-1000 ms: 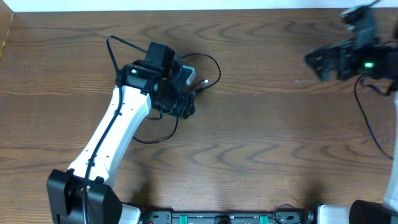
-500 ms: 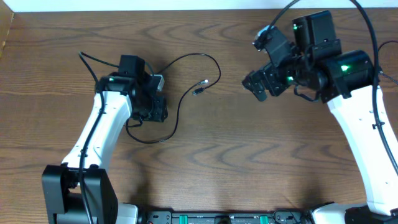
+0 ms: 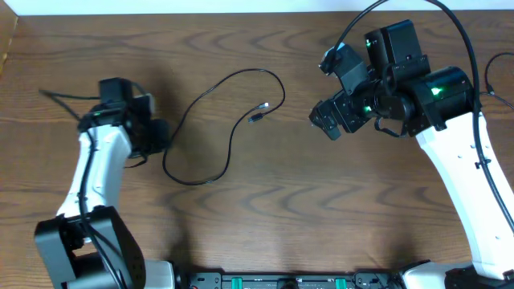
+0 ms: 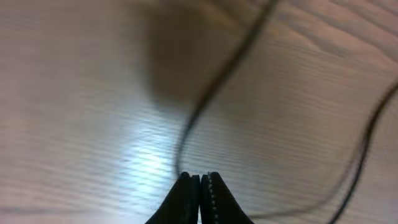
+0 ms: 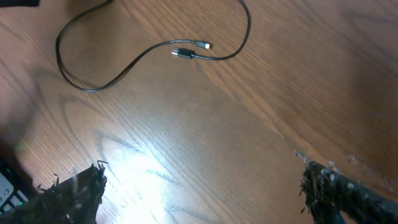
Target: Untangle cables
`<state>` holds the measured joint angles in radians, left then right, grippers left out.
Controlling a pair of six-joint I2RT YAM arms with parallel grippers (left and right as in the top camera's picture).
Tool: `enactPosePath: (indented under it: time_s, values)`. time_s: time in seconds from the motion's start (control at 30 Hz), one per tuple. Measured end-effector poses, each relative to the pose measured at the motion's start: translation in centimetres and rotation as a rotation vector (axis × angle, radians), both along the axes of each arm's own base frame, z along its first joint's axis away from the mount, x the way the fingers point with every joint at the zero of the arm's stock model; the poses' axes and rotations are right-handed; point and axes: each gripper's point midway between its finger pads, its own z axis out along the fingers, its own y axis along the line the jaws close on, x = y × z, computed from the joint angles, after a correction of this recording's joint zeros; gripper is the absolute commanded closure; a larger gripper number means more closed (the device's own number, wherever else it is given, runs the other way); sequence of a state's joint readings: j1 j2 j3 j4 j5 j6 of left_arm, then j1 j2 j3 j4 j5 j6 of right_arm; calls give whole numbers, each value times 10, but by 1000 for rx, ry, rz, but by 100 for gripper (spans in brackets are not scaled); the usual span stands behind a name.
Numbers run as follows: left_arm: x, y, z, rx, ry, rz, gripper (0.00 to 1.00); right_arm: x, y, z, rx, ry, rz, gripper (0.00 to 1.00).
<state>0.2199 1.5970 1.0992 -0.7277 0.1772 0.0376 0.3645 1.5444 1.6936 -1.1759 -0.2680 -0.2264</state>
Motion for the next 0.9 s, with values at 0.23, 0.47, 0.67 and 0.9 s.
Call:
enactPosePath:
  time_s: [0.23,0.47,0.67,0.9]
  values:
    - [-1,10,-8,4,-10,38,92,0,0,0,0,0,0,1]
    - [-9,9,-28,-2,46,40,92,-3,-1,-2,-5,16,0,1]
    - [-7,12,-40,7,66,44,92,-5,1,-1,9,22,9,1]
    - [-9,12,-68,-7,132,43,92,-9,3,-2,18,43,19,1]
